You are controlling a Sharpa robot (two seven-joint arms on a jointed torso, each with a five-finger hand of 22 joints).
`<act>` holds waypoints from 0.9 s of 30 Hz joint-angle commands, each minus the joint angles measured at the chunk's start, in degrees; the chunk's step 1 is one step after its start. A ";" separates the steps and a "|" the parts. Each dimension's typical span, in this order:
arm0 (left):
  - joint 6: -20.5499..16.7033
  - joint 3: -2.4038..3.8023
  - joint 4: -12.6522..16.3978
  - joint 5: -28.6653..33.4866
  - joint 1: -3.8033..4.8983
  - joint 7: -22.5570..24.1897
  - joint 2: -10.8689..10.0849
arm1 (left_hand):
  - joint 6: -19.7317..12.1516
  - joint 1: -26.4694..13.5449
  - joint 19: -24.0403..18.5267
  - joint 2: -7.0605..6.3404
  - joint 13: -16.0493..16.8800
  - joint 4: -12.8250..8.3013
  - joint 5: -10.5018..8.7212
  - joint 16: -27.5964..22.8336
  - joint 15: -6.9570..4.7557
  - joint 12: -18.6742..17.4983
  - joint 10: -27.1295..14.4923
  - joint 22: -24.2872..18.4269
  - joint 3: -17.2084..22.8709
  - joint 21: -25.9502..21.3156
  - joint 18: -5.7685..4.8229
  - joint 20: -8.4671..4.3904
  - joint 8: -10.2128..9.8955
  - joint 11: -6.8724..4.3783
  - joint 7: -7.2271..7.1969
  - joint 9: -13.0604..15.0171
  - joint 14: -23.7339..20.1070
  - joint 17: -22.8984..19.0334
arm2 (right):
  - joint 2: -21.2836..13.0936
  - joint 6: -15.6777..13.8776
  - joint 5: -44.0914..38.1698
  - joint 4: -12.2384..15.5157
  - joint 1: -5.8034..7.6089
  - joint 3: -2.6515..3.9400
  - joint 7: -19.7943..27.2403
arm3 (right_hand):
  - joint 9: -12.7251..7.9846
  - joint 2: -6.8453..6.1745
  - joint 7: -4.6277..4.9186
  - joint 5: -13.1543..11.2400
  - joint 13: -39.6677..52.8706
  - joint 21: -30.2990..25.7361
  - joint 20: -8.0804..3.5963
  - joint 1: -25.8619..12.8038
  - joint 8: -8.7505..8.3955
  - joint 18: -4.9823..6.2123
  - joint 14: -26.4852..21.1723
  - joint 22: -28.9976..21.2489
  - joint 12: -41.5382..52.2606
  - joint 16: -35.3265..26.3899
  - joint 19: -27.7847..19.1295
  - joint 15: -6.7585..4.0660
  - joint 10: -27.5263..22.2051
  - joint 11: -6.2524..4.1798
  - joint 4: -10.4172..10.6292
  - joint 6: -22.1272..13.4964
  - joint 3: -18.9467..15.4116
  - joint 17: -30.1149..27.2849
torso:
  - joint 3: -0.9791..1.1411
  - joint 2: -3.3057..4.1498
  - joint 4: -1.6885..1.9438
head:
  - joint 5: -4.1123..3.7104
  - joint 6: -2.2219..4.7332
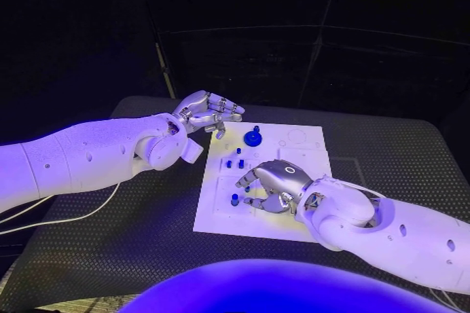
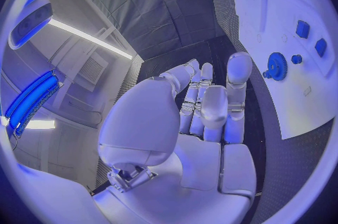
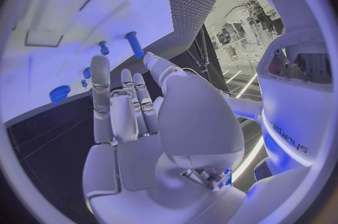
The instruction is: Assemble the parts on the task board
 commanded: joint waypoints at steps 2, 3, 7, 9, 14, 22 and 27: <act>0.63 0.04 0.24 0.25 0.09 0.18 -0.24 | -0.46 -0.34 -0.41 0.24 0.08 -0.01 -0.11 -0.16 -0.05 0.20 -0.31 -0.08 0.37 -0.38 0.38 0.01 0.16 0.05 -0.09 -0.07 -0.35 -0.06 | -5.79 -5.43 7.54 3.62 0.21 1.22 -4.63 | 1.08 0.62 -1.32 -1.33 3.47 2.59 -1.27 -1.09 2.79 -0.71 2.90 4.68 8.34 2.37 3.00 -1.63 13.84 -2.85 1.39 5.16 -1.05 4.07 | -0.23 0.03 0.13 | -2.72 0.22; 0.61 0.04 0.26 0.25 0.09 0.17 -0.34 | -0.46 -0.34 -0.41 0.24 0.08 -0.01 -0.11 -0.16 -0.05 0.20 -0.31 -0.08 0.37 -0.38 0.38 0.01 0.16 0.05 -0.09 -0.07 -0.35 -0.06 | -7.41 -6.05 9.56 4.43 0.22 1.49 -6.08 | 1.22 0.19 -1.99 -2.03 4.58 3.39 -1.94 -1.82 3.29 -0.96 3.21 6.00 10.20 3.16 3.92 -2.34 16.04 -3.61 1.99 5.93 -1.86 5.34 | -0.13 0.00 0.00 | -3.03 0.35; 0.52 0.04 0.22 0.25 0.09 0.14 -0.56 | -0.46 -0.34 -0.41 0.24 0.08 -0.01 -0.11 -0.16 -0.05 0.20 -0.31 -0.08 0.37 -0.38 0.38 0.01 0.16 0.05 -0.09 -0.07 -0.35 -0.06 | -12.10 -7.51 16.82 6.20 0.24 1.98 -10.38 | 1.59 -0.89 -3.42 -0.71 10.44 5.59 -3.50 -4.80 4.64 -1.77 3.79 9.72 17.97 4.77 6.46 -3.68 20.76 -5.04 4.33 7.07 -5.03 7.84 | -0.07 -0.30 -0.43 | -4.40 0.75; 0.51 0.04 0.25 0.25 0.09 0.14 -0.65 | -0.46 -0.34 -0.41 0.24 0.08 -0.01 -0.11 -0.16 -0.05 0.20 -0.31 -0.08 0.37 -0.38 0.38 0.01 0.16 0.05 -0.09 -0.07 -0.35 -0.06 | -14.53 -7.92 19.80 6.80 0.24 2.13 -12.41 | 2.13 -0.85 -4.31 3.55 31.63 6.84 -4.32 -6.44 6.12 -2.26 4.06 11.83 37.80 5.88 7.80 -4.10 22.08 -5.65 6.19 7.00 -8.00 9.59 | -0.11 -0.41 -0.64 | -5.09 1.11; 0.53 0.04 0.23 0.25 0.09 0.17 -0.70 | -0.46 -0.34 -0.41 0.24 0.08 -0.01 -0.11 -0.16 -0.05 0.20 -0.31 -0.08 0.37 -0.38 0.38 0.01 0.16 0.05 -0.09 -0.07 -0.35 -0.06 | -18.66 -7.31 22.98 7.59 0.20 2.26 -15.46 | 3.81 0.54 -4.28 6.33 58.93 8.30 -4.37 -7.14 9.84 -2.64 4.41 14.57 62.17 7.54 9.16 -4.09 22.03 -5.64 9.17 5.07 -14.11 12.49 | -0.19 -0.62 -0.80 | -7.29 1.69; 0.54 0.04 0.17 0.25 0.09 0.18 -0.84 | -0.46 -0.34 -0.41 0.24 0.08 -0.01 -0.11 -0.16 -0.05 0.20 -0.31 -0.08 0.37 -0.38 0.38 0.01 0.16 0.05 -0.09 -0.07 -0.35 -0.06 | -20.79 -6.40 18.48 7.31 -0.47 2.25 -19.25 | 5.40 1.69 -3.94 8.38 64.92 9.61 -4.07 -6.93 13.76 -2.98 4.34 16.98 66.78 7.67 10.24 -3.96 21.23 -5.23 12.77 1.82 -20.11 12.43 | -0.11 -0.61 -0.98 | -7.82 1.57; 0.62 0.04 0.17 0.25 0.09 0.21 -0.74 | -0.46 -0.34 -0.41 0.24 0.08 -0.01 -0.11 -0.16 -0.05 0.20 -0.31 -0.08 0.37 -0.38 0.38 0.01 0.16 0.05 -0.09 -0.07 -0.35 -0.06 | -20.13 -4.86 13.58 7.48 -2.14 2.24 -22.73 | 5.81 1.49 -4.03 9.08 67.53 10.66 -4.07 -8.43 15.01 -3.30 4.52 19.03 68.70 8.14 11.22 -3.98 22.09 -5.29 13.67 1.24 -22.87 13.40 | -0.31 -0.74 -0.88 | -8.29 1.63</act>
